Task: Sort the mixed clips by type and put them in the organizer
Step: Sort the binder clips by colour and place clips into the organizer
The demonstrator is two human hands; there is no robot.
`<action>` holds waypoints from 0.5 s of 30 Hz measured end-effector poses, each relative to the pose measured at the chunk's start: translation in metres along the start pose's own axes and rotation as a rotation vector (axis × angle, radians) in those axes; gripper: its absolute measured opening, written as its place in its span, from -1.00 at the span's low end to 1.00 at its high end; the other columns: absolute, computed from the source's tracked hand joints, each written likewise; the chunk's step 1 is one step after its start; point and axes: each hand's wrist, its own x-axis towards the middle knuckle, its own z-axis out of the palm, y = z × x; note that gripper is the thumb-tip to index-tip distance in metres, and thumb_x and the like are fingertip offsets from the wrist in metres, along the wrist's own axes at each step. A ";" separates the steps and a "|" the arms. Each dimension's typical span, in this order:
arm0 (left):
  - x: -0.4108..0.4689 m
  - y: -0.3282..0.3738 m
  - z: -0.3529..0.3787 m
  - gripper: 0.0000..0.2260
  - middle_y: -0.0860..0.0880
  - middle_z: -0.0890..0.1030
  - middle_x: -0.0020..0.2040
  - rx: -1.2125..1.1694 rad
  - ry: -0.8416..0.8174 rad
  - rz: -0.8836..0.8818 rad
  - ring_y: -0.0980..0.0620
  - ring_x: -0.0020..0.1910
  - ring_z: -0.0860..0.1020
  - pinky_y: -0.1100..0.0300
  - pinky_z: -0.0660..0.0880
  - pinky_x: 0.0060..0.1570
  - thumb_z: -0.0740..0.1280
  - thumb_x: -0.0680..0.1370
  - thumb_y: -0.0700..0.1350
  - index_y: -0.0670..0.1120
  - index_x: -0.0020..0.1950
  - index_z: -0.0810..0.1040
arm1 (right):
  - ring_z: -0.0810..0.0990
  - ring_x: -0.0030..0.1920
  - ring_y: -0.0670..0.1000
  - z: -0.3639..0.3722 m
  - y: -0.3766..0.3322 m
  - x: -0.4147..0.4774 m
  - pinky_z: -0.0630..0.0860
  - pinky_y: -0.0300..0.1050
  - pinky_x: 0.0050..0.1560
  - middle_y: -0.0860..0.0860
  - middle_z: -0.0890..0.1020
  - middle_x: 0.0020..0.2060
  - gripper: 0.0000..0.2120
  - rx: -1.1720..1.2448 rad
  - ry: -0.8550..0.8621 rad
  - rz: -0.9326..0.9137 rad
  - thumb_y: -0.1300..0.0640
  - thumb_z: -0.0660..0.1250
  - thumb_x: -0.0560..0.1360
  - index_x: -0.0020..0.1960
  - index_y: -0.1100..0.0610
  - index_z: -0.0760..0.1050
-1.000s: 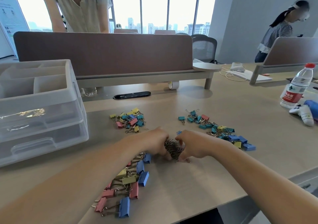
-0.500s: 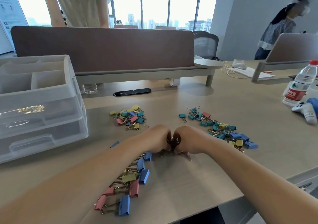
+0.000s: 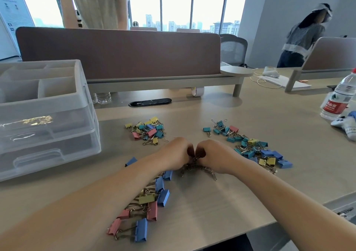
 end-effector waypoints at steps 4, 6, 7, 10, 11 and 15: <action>0.001 0.001 -0.002 -0.85 -0.06 0.65 -0.13 -0.010 0.013 0.000 -0.02 -0.14 0.59 0.16 0.46 -0.25 0.33 0.50 -0.22 -0.03 -0.05 0.67 | 0.53 -0.15 0.04 -0.002 0.002 0.000 0.33 -0.23 -0.37 -0.02 0.53 -0.13 -0.84 0.010 0.022 -0.004 0.15 0.33 0.51 0.08 0.08 0.58; 0.002 0.001 -0.004 -0.82 -0.04 0.66 -0.14 -0.038 0.006 -0.001 0.01 -0.18 0.59 0.25 0.38 -0.35 0.33 0.50 -0.24 0.00 -0.05 0.68 | 0.54 -0.17 0.04 -0.003 0.003 0.001 0.34 -0.23 -0.38 -0.05 0.52 -0.18 -0.88 0.018 0.036 -0.004 0.16 0.33 0.52 0.04 0.07 0.58; 0.002 0.002 -0.006 -0.80 -0.03 0.67 -0.14 -0.050 0.005 0.003 0.03 -0.18 0.59 0.27 0.35 -0.37 0.33 0.49 -0.25 -0.01 -0.04 0.68 | 0.55 -0.19 0.04 -0.004 0.004 0.001 0.37 -0.21 -0.37 -0.07 0.52 -0.22 -0.91 0.021 0.041 -0.004 0.17 0.33 0.52 0.00 0.04 0.57; 0.003 0.003 -0.010 -0.80 -0.04 0.69 -0.20 -0.088 0.021 0.013 0.04 -0.22 0.62 0.21 0.45 -0.29 0.33 0.47 -0.28 -0.06 -0.06 0.70 | 0.61 -0.22 0.04 -0.007 0.005 0.003 0.55 -0.06 -0.21 -0.10 0.54 -0.30 -0.91 0.037 0.052 -0.006 0.15 0.33 0.52 -0.11 -0.03 0.52; 0.004 0.003 -0.012 -0.80 -0.05 0.69 -0.24 -0.101 0.027 0.017 0.04 -0.24 0.63 0.16 0.52 -0.24 0.33 0.47 -0.29 -0.06 -0.08 0.70 | 0.62 -0.23 0.03 -0.009 0.005 0.004 0.58 -0.02 -0.17 -0.09 0.56 -0.32 -0.91 0.040 0.062 -0.008 0.13 0.34 0.52 -0.12 -0.04 0.52; 0.007 0.003 -0.016 -0.85 -0.08 0.69 -0.30 -0.152 0.041 0.030 -0.01 -0.29 0.67 0.01 0.62 -0.10 0.34 0.50 -0.27 -0.11 -0.13 0.69 | 0.61 -0.28 -0.02 -0.013 0.005 0.006 0.60 -0.01 -0.15 -0.08 0.60 -0.34 -0.90 0.026 0.100 -0.020 0.07 0.36 0.53 -0.15 -0.07 0.51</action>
